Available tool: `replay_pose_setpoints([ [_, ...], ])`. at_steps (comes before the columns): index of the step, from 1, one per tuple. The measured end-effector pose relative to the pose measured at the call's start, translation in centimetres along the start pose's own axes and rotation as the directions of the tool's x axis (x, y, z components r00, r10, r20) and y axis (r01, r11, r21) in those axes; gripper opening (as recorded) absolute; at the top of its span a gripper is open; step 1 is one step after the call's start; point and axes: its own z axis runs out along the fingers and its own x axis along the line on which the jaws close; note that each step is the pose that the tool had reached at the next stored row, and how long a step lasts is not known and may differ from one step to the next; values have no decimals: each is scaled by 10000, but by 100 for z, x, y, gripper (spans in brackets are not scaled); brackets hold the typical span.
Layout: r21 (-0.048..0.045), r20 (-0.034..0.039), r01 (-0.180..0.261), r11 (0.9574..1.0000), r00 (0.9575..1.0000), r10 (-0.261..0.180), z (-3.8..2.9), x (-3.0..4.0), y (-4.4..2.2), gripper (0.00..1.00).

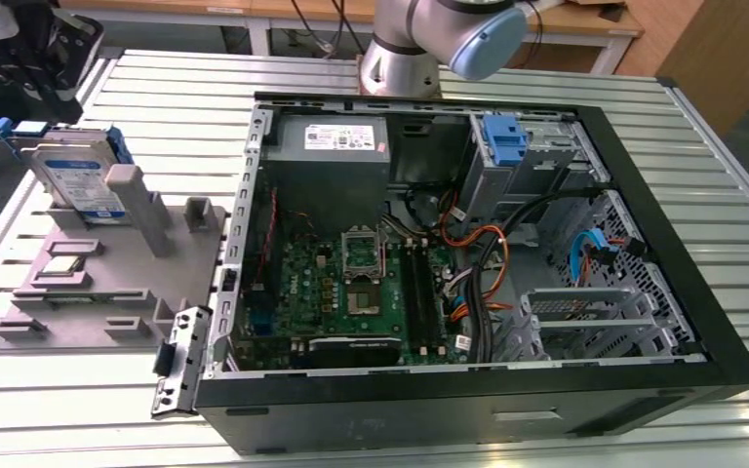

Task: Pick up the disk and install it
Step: 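Reach for the disk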

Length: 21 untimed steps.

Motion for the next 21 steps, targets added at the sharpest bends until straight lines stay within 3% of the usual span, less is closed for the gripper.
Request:
replay_pose_setpoints([
  [4, 0, 0, -2, 10000, 10000, 2, 20, 104, 8, 10],
  [9, 0, 1, -6, 10000, 10000, 6, 78, 219, 77, 10],
  [14, 0, 2, -8, 10000, 10000, 8, 167, 288, 153, 10],
  [21, 2, 0, -12, 10000, 10000, 12, 267, 407, 197, 10],
])
